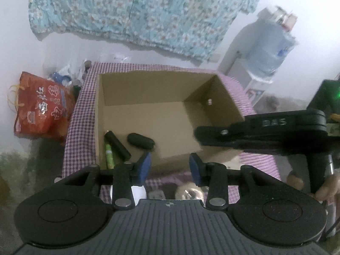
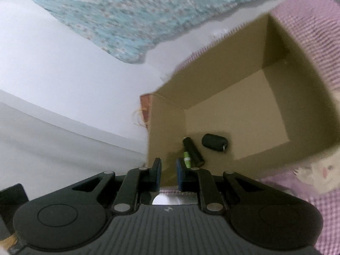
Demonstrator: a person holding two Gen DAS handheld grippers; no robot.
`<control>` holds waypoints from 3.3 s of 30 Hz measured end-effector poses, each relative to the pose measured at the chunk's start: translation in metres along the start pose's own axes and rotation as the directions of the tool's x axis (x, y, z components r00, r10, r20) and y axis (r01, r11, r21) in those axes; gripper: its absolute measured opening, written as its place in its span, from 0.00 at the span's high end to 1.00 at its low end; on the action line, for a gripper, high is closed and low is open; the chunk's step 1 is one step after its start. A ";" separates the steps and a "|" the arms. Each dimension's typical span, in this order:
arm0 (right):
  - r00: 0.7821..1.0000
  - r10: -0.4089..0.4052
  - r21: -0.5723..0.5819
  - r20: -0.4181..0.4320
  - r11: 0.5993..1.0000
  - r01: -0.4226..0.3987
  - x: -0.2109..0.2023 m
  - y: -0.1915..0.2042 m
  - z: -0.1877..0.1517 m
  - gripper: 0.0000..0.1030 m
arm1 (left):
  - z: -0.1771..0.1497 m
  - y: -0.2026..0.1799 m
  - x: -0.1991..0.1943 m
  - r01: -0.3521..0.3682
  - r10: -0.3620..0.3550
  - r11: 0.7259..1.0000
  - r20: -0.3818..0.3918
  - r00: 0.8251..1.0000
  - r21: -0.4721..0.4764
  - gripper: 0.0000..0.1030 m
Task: Organize rigid objects
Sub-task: 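Return the right tool to the table and grasp the black tape roll, then carry the black tape roll into the box and open the right tool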
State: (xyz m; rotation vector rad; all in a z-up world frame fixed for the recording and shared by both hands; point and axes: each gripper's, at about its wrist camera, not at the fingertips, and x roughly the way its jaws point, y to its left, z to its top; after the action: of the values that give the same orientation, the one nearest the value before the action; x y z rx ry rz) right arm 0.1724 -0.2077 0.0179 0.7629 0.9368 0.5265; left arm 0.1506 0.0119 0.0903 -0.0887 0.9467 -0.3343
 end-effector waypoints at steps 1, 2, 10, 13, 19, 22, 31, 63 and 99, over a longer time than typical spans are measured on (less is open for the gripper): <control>1.000 0.005 -0.010 0.018 1.000 -0.005 -0.010 0.002 -0.005 0.84 | -0.006 -0.002 -0.005 0.007 -0.007 1.000 0.005 1.000 -0.002 0.59; 0.999 0.007 -0.021 0.037 1.000 -0.006 -0.022 0.003 -0.011 0.84 | -0.013 -0.003 -0.010 0.013 -0.013 1.000 0.007 1.000 -0.003 0.58; 0.996 -0.087 -0.082 0.010 0.993 0.087 -0.050 -0.018 -0.071 0.82 | -0.084 -0.017 0.006 0.014 -0.013 1.000 -0.119 0.993 0.005 0.49; 0.989 -0.133 -0.065 -0.061 0.989 0.129 -0.034 -0.037 -0.093 0.79 | -0.110 -0.020 0.029 -0.013 0.018 1.000 -0.195 0.981 0.027 0.49; 0.961 -0.223 -0.066 -0.161 0.974 0.215 0.005 -0.069 -0.123 0.79 | -0.139 -0.026 0.075 -0.020 0.040 0.997 -0.308 0.950 0.068 0.49; 0.955 -0.239 -0.069 -0.178 0.971 0.230 0.021 -0.074 -0.126 0.78 | -0.148 -0.028 0.089 -0.024 0.049 0.997 -0.333 0.942 0.078 0.49; 0.936 -0.272 -0.135 -0.225 0.960 0.246 0.058 -0.074 -0.125 0.78 | -0.150 -0.029 0.114 -0.044 0.073 0.995 -0.352 0.933 0.089 0.48; 0.942 -0.303 -0.006 -0.144 0.952 0.305 -0.016 -0.125 -0.122 0.77 | -0.146 -0.081 0.148 0.070 0.003 0.974 -0.318 0.948 0.217 0.47; 0.930 -0.347 -0.097 -0.119 0.937 0.337 -0.014 -0.120 -0.130 0.77 | -0.150 -0.091 0.138 0.072 0.028 0.947 -0.305 0.952 0.313 0.42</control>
State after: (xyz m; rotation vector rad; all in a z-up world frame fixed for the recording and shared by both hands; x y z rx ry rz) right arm 0.0624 -0.2480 -0.1163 0.4846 1.1420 0.3059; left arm 0.0814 -0.1074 -0.0858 0.2595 1.1867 -0.5306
